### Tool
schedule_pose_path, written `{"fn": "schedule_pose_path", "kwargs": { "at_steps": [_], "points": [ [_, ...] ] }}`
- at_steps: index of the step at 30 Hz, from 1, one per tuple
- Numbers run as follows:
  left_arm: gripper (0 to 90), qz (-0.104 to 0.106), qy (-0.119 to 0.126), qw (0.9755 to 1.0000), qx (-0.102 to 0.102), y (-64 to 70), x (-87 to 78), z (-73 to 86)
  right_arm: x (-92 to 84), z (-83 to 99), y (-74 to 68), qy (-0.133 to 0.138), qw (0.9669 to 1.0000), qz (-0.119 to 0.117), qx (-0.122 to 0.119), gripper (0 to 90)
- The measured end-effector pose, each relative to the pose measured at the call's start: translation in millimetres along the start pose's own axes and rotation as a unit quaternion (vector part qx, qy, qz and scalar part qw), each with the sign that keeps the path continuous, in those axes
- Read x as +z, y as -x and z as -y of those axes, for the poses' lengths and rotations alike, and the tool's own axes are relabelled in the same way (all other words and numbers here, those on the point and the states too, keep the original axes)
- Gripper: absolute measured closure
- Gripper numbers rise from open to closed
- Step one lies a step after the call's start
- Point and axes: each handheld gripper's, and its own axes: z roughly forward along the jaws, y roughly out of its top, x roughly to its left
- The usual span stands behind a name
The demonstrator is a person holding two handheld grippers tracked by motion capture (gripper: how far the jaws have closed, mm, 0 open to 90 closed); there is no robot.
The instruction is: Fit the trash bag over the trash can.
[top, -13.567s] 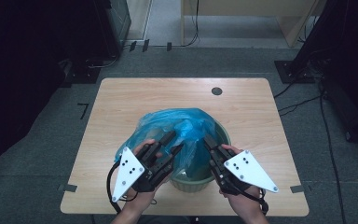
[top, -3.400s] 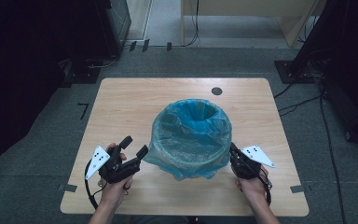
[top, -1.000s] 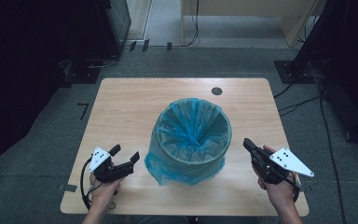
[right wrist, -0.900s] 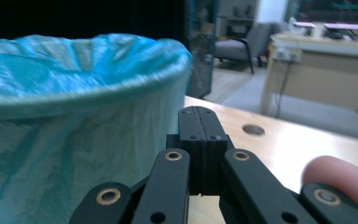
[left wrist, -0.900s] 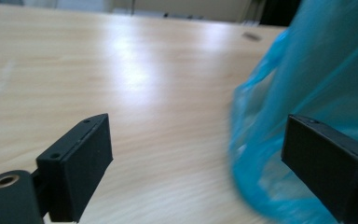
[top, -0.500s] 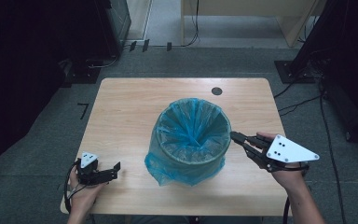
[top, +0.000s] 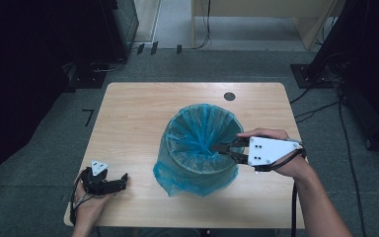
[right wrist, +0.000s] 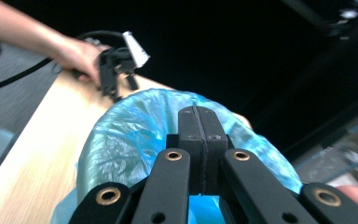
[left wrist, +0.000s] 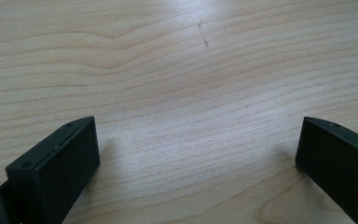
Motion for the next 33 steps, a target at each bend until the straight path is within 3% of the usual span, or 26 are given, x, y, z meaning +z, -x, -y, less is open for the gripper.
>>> {"fn": "schedule_pose_path", "kwargs": {
  "at_steps": [6, 9, 17, 24, 33],
  "points": [
    [0.0, -0.002, 0.000, 1.0000, -0.002, 0.7, 0.4, -0.4, 22.0, -12.4, 11.0, -0.033, 0.9970, -0.063, -0.030, 90.0],
    [0.0, -0.002, 0.000, 1.0000, -0.002, 0.7, 0.4, -0.4, 34.2, -15.2, 16.4, -0.057, 0.9936, -0.087, -0.044, 90.0],
    [0.0, -0.002, -0.001, 1.0000, -0.001, 0.6, 0.3, -0.4, 64.1, -13.4, 27.1, -0.096, 0.9840, -0.141, -0.049, 90.0],
    [0.0, -0.002, -0.001, 1.0000, -0.002, 0.7, 0.4, -0.5, 91.4, -12.8, 18.2, -0.134, 0.9678, -0.200, -0.074, 90.0],
    [0.0, -0.002, 0.000, 1.0000, -0.002, 0.7, 0.8, -0.8, 124.1, 0.2, 10.3, -0.183, 0.9503, -0.238, -0.084, 90.0]
  ]
}}
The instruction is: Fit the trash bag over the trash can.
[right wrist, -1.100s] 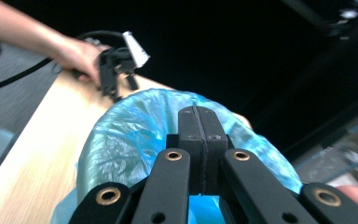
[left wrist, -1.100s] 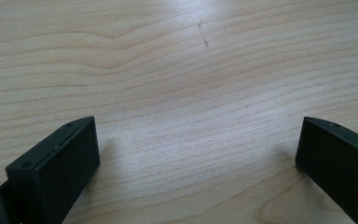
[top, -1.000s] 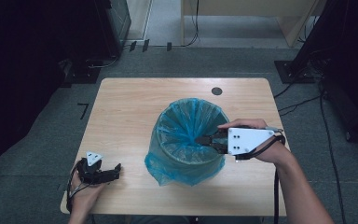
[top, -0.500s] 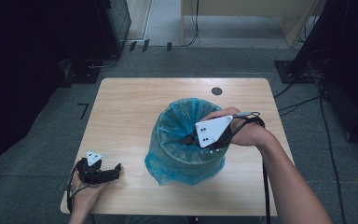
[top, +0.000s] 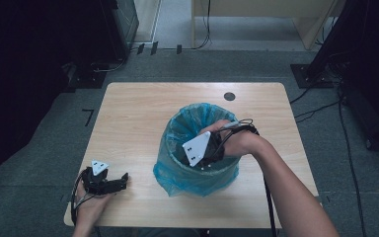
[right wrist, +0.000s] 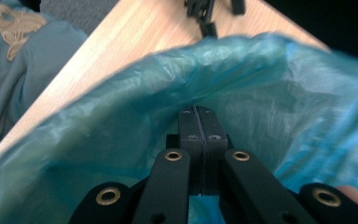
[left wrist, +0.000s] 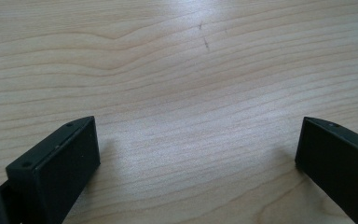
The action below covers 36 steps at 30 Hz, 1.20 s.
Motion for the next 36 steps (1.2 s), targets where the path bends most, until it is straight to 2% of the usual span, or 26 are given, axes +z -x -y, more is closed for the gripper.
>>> {"fn": "schedule_pose_path", "kwargs": {
  "at_steps": [7, 12, 18, 26, 31, 36],
  "points": [
    [0.0, 0.000, -0.001, 1.0000, 0.001, -0.1, 0.1, -0.2, 24.5, 7.1, 4.2, -0.039, 0.9987, -0.030, 0.008, 90.0],
    [0.0, 0.001, -0.001, 1.0000, 0.002, -0.3, 0.4, -0.5, 33.7, 9.9, 6.1, -0.061, 0.9961, -0.062, 0.014, 90.0],
    [0.0, 0.001, -0.001, 1.0000, 0.003, -0.4, 0.5, -0.6, 46.2, 13.1, 6.4, -0.085, 0.9929, -0.081, 0.016, 90.0],
    [0.0, 0.001, 0.000, 1.0000, 0.002, -0.3, 0.8, -0.8, 46.1, 12.5, 7.8, -0.082, 0.9939, -0.073, 0.009, 90.0],
    [0.0, 0.001, 0.000, 1.0000, 0.002, -0.4, 1.1, -1.0, 26.7, 3.7, 10.1, -0.060, 0.9970, -0.049, 0.002, 90.0],
    [0.0, 0.001, 0.000, 1.0000, 0.002, -0.3, 1.0, -1.1, 6.3, -5.4, 8.9, -0.059, 0.9975, -0.036, -0.012, 90.0]
  ]
}}
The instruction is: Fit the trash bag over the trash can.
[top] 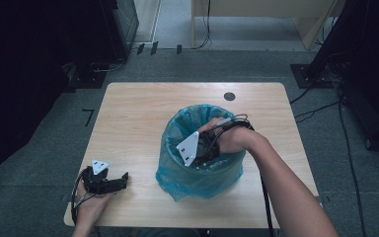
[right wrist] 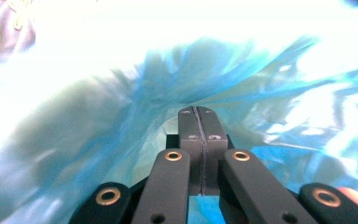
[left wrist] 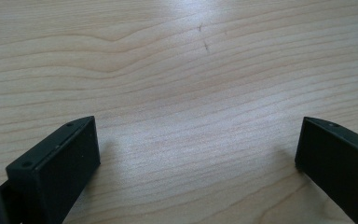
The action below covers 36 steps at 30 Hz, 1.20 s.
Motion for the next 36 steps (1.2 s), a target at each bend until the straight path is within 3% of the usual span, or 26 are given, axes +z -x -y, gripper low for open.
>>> {"fn": "schedule_pose_path", "kwargs": {
  "at_steps": [8, 15, 20, 27, 36],
  "points": [
    [0.0, 0.000, 0.000, 1.0000, 0.000, 0.0, 0.0, 0.0, -15.0, 6.4, -9.5, -0.013, 0.9999, 0.002, -0.004, 90.0],
    [0.0, -0.001, 0.000, 1.0000, -0.001, 0.2, 0.3, -0.2, 8.2, 14.0, -16.6, -0.062, 0.9972, -0.040, -0.012, 90.0],
    [0.0, -0.001, 0.000, 1.0000, -0.001, 0.2, 0.2, -0.3, 19.3, 17.1, -16.6, -0.076, 0.9957, -0.051, -0.015, 90.0],
    [0.0, -0.001, -0.001, 1.0000, -0.001, 0.1, 0.1, -0.4, 6.2, 13.1, -15.9, -0.045, 0.9985, -0.030, -0.009, 90.0],
    [0.0, -0.001, 0.000, 1.0000, -0.001, 0.1, 0.3, -0.3, -27.1, 7.9, -17.5, -0.008, 0.9998, 0.016, 0.004, 90.0]
  ]
}}
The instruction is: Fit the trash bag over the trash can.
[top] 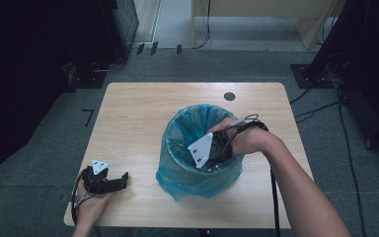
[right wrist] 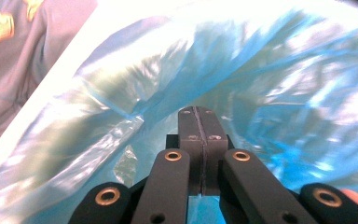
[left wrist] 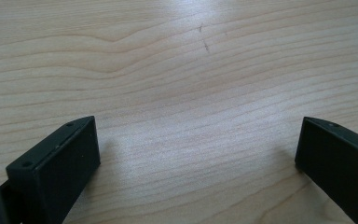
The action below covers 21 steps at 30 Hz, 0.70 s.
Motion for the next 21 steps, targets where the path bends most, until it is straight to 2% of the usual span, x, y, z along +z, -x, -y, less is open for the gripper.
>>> {"fn": "schedule_pose_path", "kwargs": {
  "at_steps": [7, 21],
  "points": [
    [0.0, 0.000, 0.000, 1.0000, 0.000, 0.0, 0.0, 0.0, -29.9, -1.4, -3.6, 0.031, 0.9991, 0.024, 0.014, 90.0],
    [0.0, 0.000, 0.000, 1.0000, 0.000, 0.0, 0.0, 0.0, -71.4, 1.3, -28.9, 0.033, 0.9988, 0.033, 0.015, 90.0]
  ]
}}
